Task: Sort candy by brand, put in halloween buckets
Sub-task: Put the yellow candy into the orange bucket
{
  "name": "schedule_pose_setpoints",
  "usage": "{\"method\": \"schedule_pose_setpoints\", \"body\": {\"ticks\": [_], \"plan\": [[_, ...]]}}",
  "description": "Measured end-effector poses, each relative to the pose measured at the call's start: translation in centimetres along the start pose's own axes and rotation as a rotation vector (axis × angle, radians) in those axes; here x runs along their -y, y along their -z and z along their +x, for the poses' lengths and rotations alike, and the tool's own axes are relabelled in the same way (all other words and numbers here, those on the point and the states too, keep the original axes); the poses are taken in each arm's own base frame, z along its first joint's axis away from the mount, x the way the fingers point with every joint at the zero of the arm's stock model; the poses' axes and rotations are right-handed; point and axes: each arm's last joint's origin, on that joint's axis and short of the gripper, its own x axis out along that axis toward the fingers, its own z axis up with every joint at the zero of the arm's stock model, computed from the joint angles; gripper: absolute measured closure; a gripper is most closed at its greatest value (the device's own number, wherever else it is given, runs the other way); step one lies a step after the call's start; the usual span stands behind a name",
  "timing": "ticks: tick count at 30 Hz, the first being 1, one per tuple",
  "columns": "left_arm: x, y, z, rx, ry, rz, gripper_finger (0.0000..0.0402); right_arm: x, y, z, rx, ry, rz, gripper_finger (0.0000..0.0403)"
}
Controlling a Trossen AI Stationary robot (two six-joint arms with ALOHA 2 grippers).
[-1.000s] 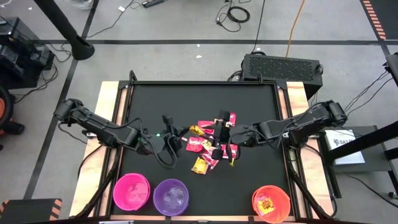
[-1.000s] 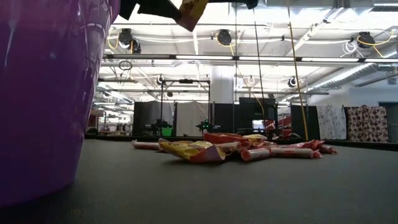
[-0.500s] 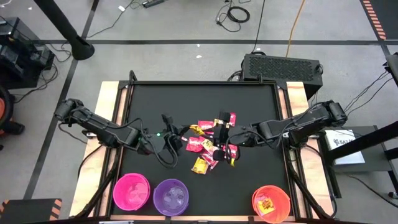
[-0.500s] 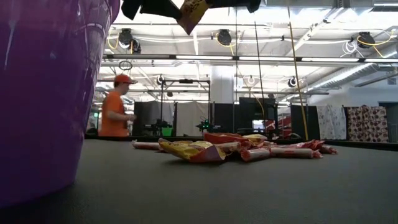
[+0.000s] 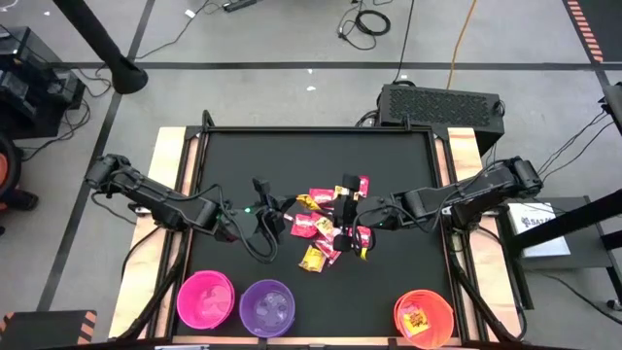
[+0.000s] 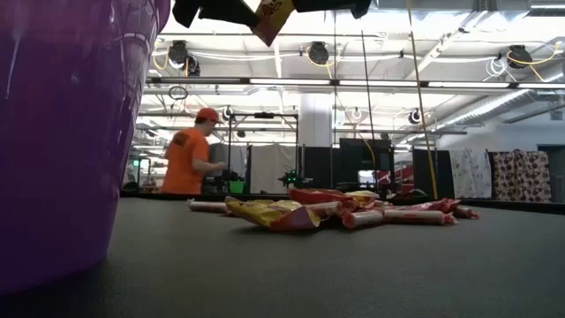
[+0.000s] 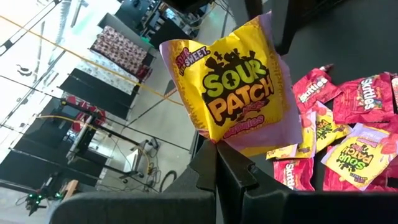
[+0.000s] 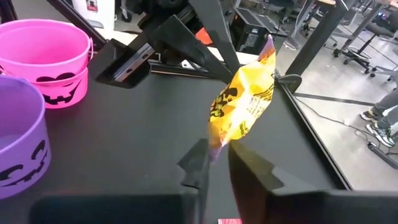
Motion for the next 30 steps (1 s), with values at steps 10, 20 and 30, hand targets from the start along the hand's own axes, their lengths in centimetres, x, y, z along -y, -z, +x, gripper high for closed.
{"method": "schedule_pose_setpoints", "body": {"ticks": [10, 20, 30], "plan": [[0.0, 0.0, 0.0, 0.001, 0.003, -0.053, 0.0382, 0.1, 0.0, 0.0, -0.001, 0.020, -0.015, 0.0402], [0.3, 0.0, -0.3, 0.003, 0.022, -0.199, 0.0210, 0.5, 0.6, -0.2, -0.068, 0.118, -0.013, 0.0402], [0.0, 0.5, -1.8, -0.033, 0.060, -0.181, 0.0139, 1.7, 1.0, -2.5, -0.147, 0.155, 0.040, 0.0403]]}}
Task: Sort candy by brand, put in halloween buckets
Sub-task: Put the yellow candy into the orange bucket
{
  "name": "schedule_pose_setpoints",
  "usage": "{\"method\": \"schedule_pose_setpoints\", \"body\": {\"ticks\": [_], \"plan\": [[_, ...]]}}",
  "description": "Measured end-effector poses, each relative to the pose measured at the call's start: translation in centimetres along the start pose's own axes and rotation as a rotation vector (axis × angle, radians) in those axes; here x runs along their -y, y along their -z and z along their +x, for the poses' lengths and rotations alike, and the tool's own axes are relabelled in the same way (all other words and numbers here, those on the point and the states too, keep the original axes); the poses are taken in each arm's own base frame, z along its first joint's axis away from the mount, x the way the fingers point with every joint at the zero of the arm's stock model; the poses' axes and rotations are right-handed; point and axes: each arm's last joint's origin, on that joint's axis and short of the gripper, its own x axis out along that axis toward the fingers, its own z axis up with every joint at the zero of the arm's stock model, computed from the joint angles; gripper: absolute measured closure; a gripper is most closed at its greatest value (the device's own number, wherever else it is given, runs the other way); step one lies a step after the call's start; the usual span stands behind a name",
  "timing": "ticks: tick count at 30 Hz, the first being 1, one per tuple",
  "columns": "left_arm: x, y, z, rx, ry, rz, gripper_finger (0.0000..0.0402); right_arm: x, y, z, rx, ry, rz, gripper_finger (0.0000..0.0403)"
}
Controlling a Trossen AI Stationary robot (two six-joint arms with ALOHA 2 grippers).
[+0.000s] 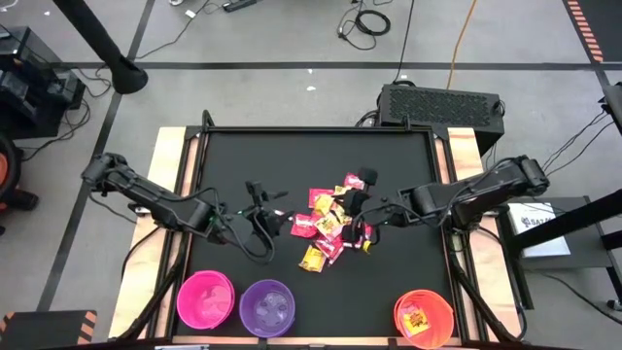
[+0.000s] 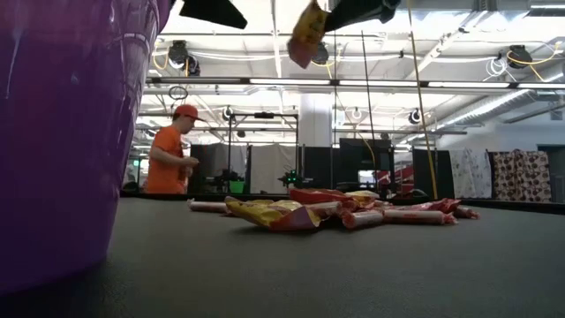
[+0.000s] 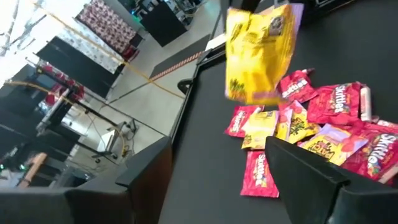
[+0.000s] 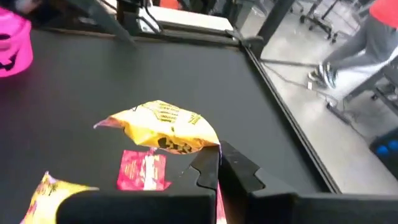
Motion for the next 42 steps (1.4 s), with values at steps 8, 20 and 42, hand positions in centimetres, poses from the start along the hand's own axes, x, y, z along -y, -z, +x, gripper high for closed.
{"method": "schedule_pose_setpoints", "body": {"ticks": [8, 20, 42], "plan": [[-0.9, 0.5, -0.3, -0.017, 0.000, -0.063, 0.0146, 2.6, -2.3, -4.9, 0.211, 0.124, -0.064, 0.0403], [-1.3, 1.6, 0.5, -0.083, 0.055, -0.077, 0.0146, 0.9, -1.7, -6.9, 0.133, 0.230, -0.951, 0.0402], [-1.5, 1.7, 0.7, -0.091, 0.042, -0.081, 0.0146, -2.3, 0.7, -5.1, 0.076, 0.024, 0.193, 0.0402]]}}
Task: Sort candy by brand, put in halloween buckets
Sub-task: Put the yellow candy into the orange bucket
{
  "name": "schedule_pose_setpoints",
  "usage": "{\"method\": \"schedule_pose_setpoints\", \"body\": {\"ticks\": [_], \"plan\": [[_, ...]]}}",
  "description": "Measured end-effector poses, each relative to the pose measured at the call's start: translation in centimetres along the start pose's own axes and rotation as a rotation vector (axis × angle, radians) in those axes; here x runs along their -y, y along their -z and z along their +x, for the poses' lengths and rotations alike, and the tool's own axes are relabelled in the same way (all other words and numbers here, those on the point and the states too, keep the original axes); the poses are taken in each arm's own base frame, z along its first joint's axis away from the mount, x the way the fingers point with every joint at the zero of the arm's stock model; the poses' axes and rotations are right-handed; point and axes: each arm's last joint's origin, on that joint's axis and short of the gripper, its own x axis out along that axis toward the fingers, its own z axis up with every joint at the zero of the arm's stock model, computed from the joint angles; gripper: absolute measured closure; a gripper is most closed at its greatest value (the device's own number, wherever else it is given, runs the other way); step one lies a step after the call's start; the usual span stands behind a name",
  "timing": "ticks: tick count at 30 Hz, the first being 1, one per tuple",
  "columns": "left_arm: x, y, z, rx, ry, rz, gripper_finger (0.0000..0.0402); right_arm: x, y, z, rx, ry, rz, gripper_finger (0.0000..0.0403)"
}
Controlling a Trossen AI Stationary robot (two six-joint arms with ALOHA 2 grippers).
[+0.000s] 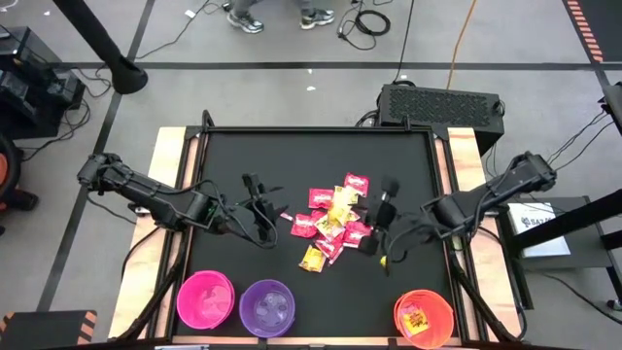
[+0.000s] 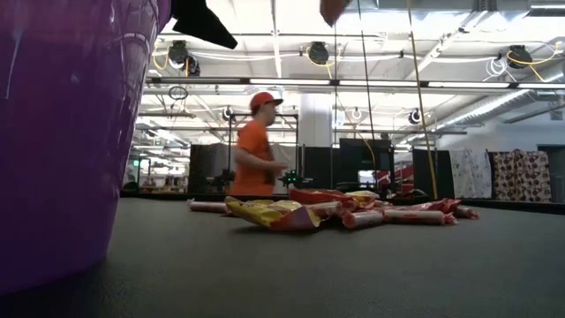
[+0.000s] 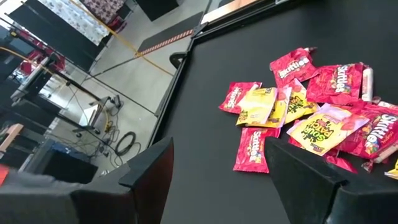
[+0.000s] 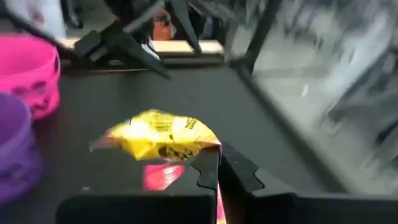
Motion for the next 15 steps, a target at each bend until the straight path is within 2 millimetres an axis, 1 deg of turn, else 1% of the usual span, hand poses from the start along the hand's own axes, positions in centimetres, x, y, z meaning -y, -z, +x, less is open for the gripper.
{"method": "schedule_pose_setpoints", "body": {"ticks": [1, 3, 6, 7, 10, 15], "plan": [[0.0, 0.0, 0.0, 0.001, -0.001, -0.001, 0.0146, 0.1, 0.7, 0.2, -0.024, 0.012, 0.062, 0.0403], [0.0, -0.1, 0.0, 0.006, -0.002, -0.006, 0.0147, 0.4, 2.2, 0.7, -0.086, 0.047, 0.129, 0.0403], [0.0, -0.3, 0.0, 0.020, -0.004, -0.020, 0.0147, 0.8, 4.8, 1.7, -0.143, 0.098, 0.186, 0.0403], [-0.1, -0.3, 0.0, 0.022, -0.004, -0.022, 0.0147, 1.0, 5.4, 1.9, -0.158, 0.109, 0.187, 0.0403], [-0.1, -0.4, 0.0, 0.031, -0.006, -0.031, 0.0147, 1.5, 5.9, 2.5, -0.202, 0.074, 0.230, 0.0403], [-0.1, -0.4, 0.0, 0.031, -0.007, -0.025, 0.0147, 1.4, 6.0, 3.0, -0.255, -0.022, 0.256, 0.0403]]}}
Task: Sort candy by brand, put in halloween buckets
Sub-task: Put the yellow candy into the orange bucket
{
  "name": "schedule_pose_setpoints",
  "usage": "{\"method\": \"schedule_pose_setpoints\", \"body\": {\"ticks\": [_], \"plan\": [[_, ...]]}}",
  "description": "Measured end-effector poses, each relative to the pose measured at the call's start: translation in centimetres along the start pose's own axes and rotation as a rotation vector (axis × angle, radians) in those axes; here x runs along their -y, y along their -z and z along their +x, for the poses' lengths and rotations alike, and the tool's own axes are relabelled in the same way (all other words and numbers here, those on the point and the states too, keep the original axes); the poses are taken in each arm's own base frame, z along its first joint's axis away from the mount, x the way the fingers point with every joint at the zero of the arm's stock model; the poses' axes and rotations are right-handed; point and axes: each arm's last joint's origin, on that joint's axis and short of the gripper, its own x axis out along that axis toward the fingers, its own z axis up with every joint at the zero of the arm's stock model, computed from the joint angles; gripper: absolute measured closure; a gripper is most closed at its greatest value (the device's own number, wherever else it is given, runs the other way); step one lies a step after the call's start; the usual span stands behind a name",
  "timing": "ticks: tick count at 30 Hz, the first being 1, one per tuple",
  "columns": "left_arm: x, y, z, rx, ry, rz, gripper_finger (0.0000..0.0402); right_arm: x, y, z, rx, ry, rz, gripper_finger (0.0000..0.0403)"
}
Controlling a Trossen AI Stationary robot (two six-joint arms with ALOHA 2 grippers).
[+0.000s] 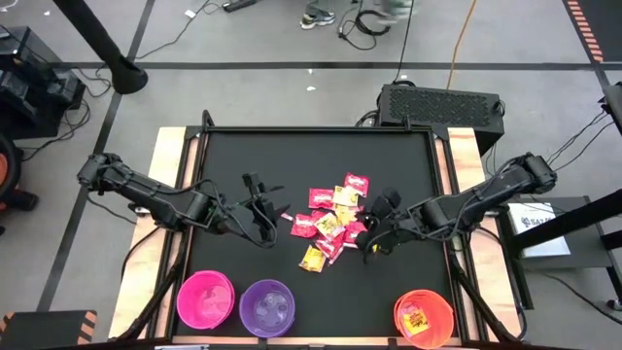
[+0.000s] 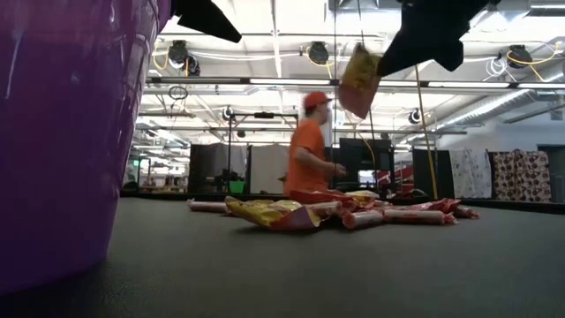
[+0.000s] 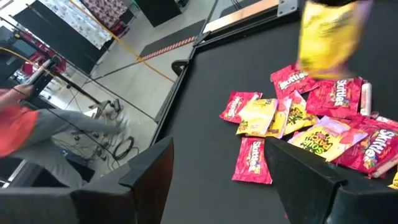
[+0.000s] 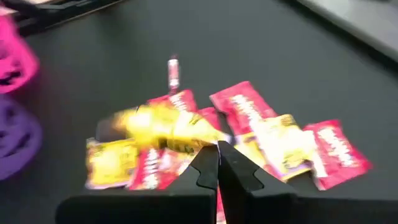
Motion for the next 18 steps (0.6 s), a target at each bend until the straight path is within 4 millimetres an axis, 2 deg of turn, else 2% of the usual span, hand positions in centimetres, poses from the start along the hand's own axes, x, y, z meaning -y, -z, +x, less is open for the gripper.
{"method": "schedule_pose_setpoints", "body": {"ticks": [5, 10, 18], "plan": [[0.0, 0.0, 0.0, 0.000, 0.000, 0.000, 0.0146, -0.2, 0.1, -0.2, -0.102, -0.110, -0.029, 0.0403], [0.0, 0.0, 0.0, 0.000, 0.000, -0.004, 0.0146, 0.2, -0.3, -1.0, -0.142, -0.036, 0.031, 0.0403], [0.0, 0.0, 0.0, -0.001, 0.000, -0.003, 0.0146, 0.2, -0.3, -1.1, -0.146, -0.038, 0.023, 0.0403]]}}
